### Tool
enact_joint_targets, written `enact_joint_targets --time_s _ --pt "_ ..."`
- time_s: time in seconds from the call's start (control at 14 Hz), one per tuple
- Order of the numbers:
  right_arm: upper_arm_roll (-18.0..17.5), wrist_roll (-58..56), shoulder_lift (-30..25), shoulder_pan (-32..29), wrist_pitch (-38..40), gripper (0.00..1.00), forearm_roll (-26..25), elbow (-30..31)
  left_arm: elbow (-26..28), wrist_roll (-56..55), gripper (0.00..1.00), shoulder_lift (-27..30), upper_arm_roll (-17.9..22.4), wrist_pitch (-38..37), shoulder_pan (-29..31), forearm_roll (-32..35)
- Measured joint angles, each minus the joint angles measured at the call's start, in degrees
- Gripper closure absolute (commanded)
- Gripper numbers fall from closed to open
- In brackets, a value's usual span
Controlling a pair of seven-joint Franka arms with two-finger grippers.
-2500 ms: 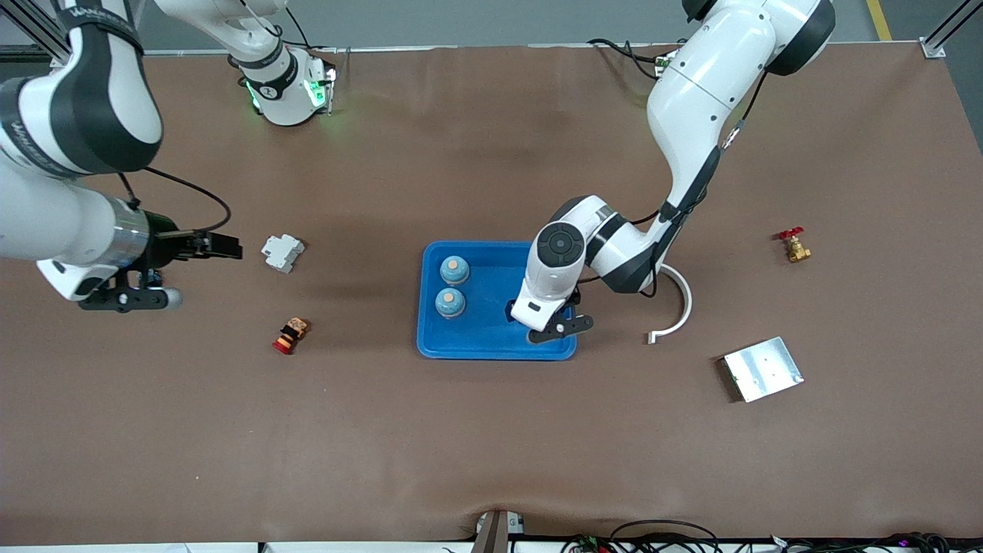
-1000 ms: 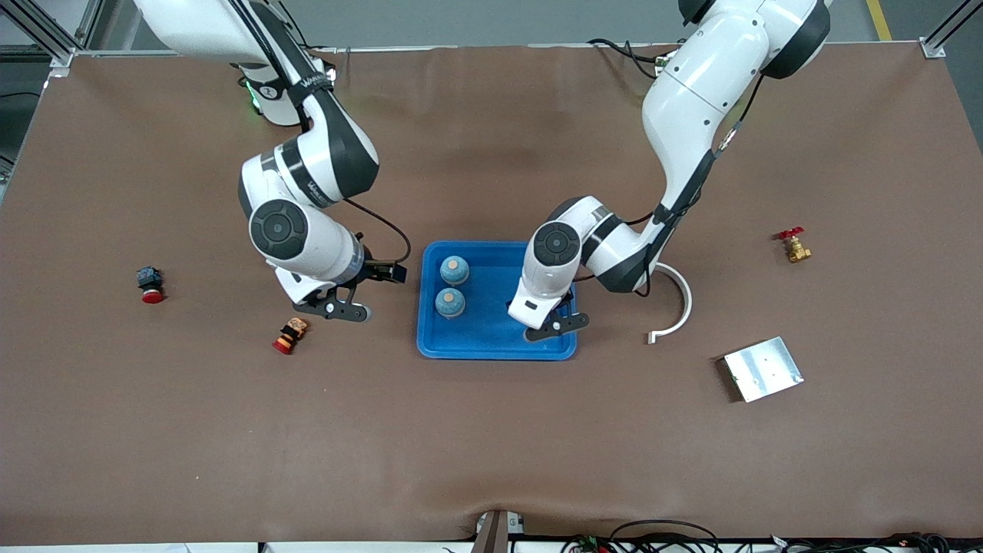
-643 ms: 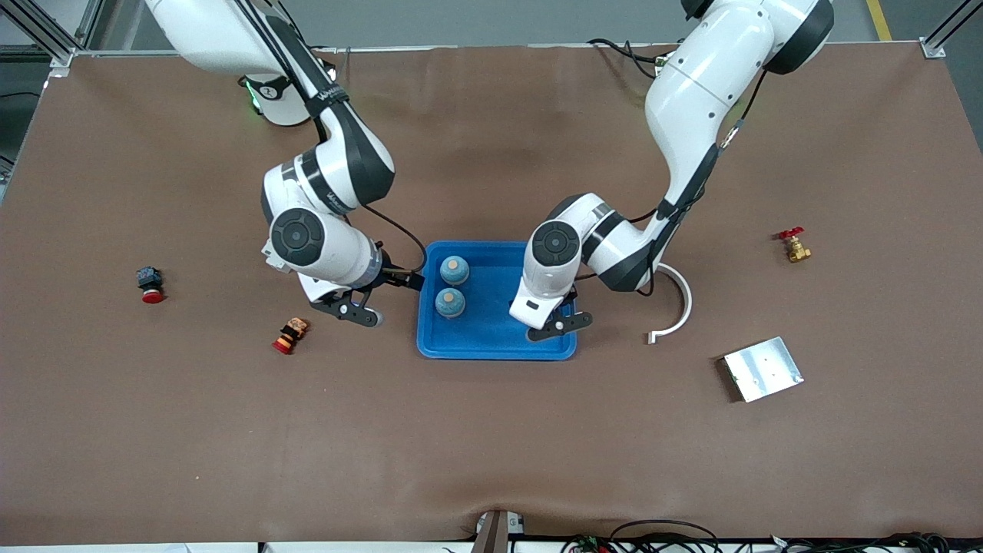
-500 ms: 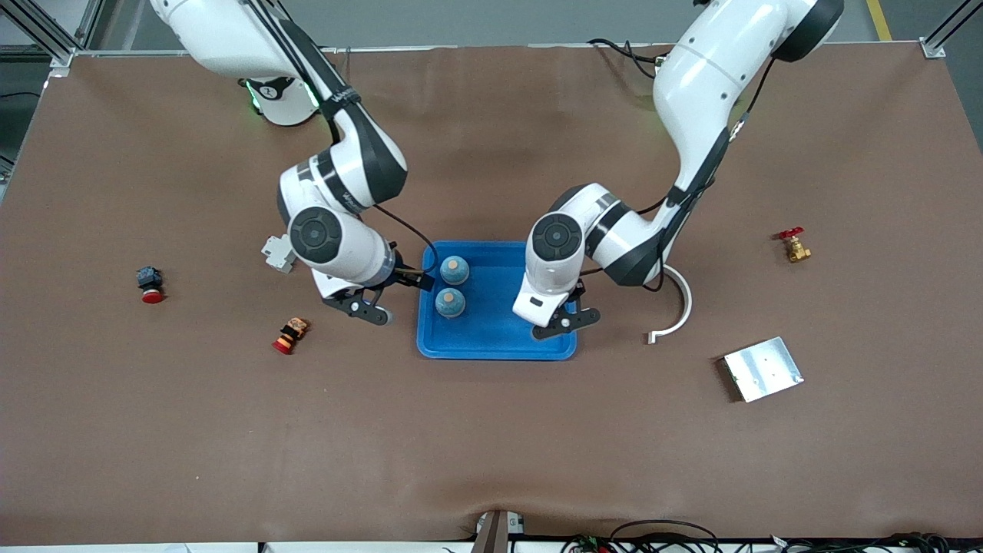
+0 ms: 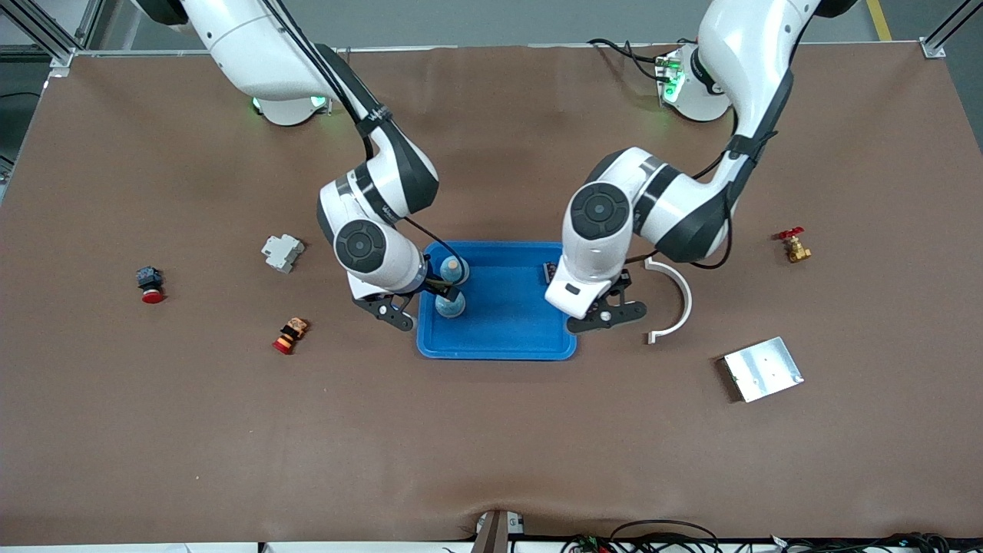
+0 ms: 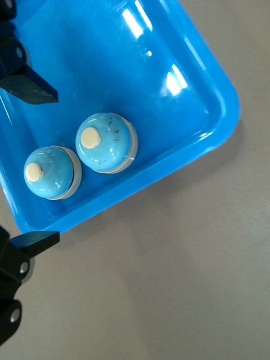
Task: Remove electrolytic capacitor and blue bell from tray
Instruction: 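Lift the capacitor with the left gripper while the right gripper lowers to a bell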
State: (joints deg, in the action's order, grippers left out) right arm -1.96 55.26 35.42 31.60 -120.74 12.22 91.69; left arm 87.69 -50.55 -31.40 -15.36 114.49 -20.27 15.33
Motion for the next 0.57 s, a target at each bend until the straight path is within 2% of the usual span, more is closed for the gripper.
enact_joint_targets --time_s 0.14,0.57 --pt "0.0 0.6 1.8 1.0 -0.3 0.0 0.0 -1.3 3.2 2.4 1.0 2.0 -1.5 0.3 3.4 0.0" --pt "0.1 3.8 4.5 3.5 -1.1 0.0 -0.3 -4.8 19.4 9.9 1.0 9.0 -14.0 12.3 22.5 0.0"
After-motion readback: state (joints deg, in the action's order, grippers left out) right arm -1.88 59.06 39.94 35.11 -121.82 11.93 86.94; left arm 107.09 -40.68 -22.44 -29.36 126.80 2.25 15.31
